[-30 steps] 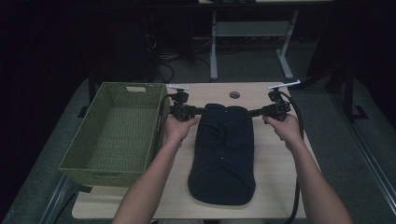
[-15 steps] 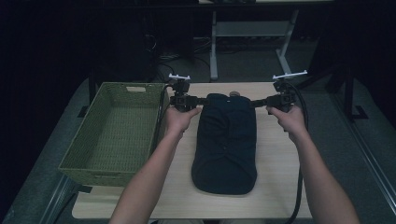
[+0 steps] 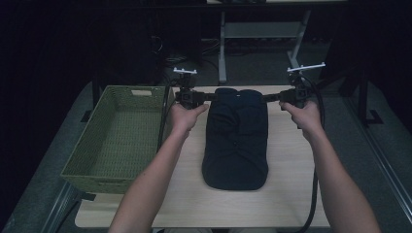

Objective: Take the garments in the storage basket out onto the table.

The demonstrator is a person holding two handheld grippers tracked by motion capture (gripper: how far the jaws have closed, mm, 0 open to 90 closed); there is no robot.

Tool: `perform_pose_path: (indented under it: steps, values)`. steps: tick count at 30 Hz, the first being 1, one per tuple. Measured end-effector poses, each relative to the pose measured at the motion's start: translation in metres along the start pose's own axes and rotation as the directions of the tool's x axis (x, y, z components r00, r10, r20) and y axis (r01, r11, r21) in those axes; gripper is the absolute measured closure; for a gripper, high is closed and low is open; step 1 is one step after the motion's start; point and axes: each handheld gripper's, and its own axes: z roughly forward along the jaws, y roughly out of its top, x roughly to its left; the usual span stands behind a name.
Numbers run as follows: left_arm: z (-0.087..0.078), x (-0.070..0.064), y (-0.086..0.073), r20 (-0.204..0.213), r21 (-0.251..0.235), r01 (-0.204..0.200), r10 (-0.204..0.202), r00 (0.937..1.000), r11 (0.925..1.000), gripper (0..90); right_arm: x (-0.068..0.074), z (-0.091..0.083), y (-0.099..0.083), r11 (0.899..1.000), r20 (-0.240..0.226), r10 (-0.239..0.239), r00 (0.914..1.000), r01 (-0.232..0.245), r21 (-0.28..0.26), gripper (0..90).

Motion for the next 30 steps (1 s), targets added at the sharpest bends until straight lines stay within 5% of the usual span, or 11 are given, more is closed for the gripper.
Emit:
perform_pose_path:
  steps: [14,30]
  values:
    - [0.009,0.008,-0.033,0.007,0.013,0.017,-0.018,0.9998,0.9998,79.9,-0.007,0.01,-0.034,1.0,-0.008,0.018,0.9998,-0.018,0.002,77.2]
    - [-0.002,0.005,-0.062,0.024,-0.004,-0.006,0.006,0.9997,1.0,79.3,0.007,0.01,-0.057,1.0,-0.013,-0.023,0.9996,0.023,0.015,75.8]
